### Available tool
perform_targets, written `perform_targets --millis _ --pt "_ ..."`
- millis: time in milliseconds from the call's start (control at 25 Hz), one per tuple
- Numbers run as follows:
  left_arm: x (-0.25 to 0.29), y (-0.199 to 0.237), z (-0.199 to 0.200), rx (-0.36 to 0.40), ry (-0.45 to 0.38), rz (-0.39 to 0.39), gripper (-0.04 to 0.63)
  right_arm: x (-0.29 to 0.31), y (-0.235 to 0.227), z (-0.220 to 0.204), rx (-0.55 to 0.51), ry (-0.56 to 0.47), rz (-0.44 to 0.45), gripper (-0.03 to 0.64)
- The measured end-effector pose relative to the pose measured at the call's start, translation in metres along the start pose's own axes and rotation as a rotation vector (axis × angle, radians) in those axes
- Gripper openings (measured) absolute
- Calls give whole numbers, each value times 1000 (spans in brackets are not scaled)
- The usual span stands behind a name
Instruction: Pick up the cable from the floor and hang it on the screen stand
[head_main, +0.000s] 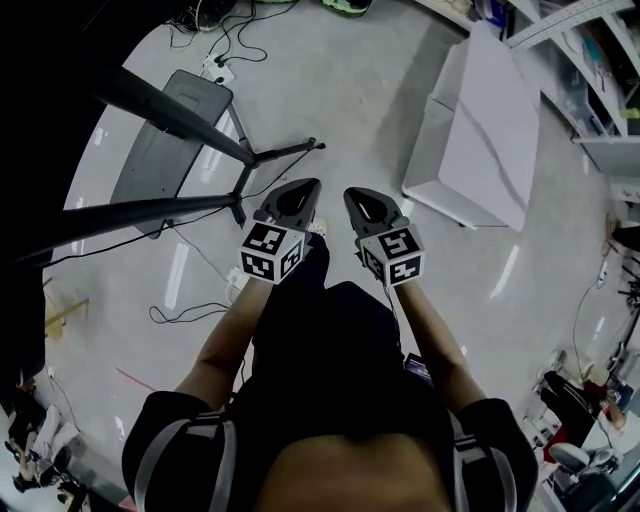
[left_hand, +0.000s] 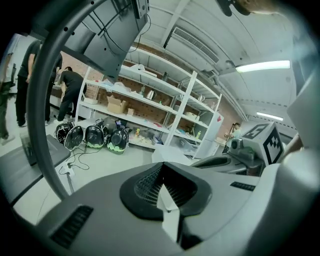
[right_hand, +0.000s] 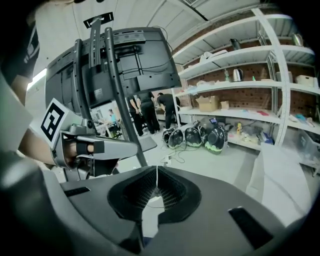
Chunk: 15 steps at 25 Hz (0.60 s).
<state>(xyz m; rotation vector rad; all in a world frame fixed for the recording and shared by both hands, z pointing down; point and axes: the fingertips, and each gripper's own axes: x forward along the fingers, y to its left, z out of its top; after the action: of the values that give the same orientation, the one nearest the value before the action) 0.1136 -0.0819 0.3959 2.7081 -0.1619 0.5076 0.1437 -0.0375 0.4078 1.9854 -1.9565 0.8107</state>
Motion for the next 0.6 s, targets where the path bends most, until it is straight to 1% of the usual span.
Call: perform_targets --millis 200,320,480,600 --pt "28 25 1 52 37 -28 6 28 -24 9 -65 10 27 23" --pt "49 49 -7 56 39 -30 6 52 -47 5 -120 23 35 23" --pt "80 77 -33 71 75 -41 6 87 -75 -25 -128 53 101 23" --pt "110 101 -51 87 86 -44 6 119 -93 -47 -207 81 149 23"
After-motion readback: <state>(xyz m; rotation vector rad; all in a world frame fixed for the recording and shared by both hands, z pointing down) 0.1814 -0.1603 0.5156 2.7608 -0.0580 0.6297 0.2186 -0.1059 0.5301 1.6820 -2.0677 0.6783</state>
